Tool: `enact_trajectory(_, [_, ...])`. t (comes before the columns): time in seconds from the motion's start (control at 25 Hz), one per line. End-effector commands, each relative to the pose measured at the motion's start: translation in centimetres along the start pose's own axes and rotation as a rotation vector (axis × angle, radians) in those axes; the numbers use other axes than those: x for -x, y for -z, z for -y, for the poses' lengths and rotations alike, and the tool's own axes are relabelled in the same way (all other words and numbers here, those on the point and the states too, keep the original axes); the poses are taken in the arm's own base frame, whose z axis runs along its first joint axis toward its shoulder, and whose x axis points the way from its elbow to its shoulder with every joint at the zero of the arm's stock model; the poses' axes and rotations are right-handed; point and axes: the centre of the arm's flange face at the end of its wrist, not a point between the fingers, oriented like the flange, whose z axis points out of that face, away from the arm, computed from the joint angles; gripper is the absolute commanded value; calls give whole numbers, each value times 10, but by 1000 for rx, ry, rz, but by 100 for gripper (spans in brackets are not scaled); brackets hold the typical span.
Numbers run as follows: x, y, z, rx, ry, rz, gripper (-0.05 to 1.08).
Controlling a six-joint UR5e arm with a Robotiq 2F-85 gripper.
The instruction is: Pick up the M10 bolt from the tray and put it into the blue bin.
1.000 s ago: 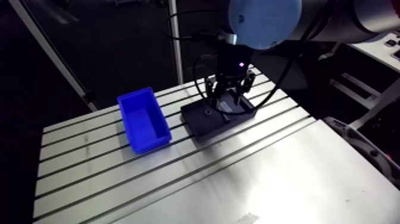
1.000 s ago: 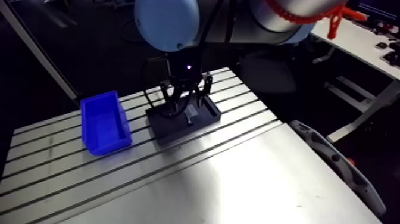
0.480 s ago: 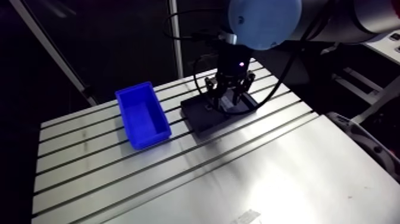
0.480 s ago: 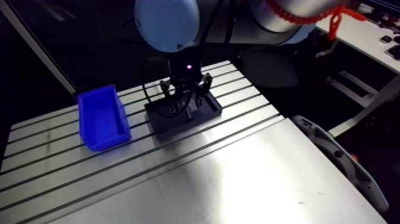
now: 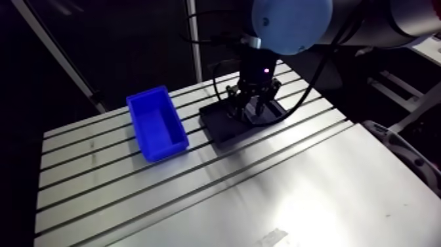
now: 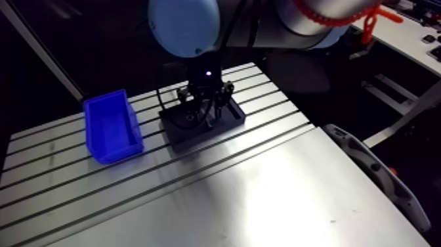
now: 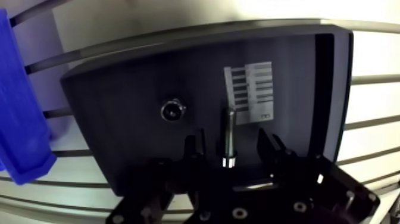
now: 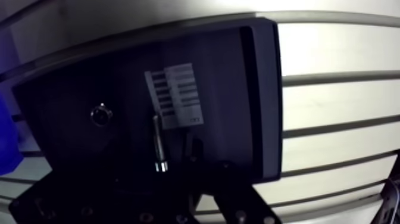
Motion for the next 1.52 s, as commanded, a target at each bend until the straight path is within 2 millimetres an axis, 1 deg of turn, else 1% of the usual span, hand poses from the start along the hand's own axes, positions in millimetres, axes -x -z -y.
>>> enact_trajectory(0.04, [0,-2,0,-1,-1,3,48])
enact_trajectory(0.12, [0,-3,0,-1,0,4,49])
enact_trajectory(0.16, [-1,-3,0,-1,-1,4,53])
enact_trajectory(0.28, [-1,-3,1,0,0,5,55])
enact_trajectory(0.48, [-2,-6,1,0,3,9,63])
enact_trajectory(0.92, [-4,-2,1,4,5,1,69])
enact_trajectory(1.28, [-3,-9,2,1,6,14,69])
enact_trajectory(1.52, [-5,-6,2,1,9,8,77])
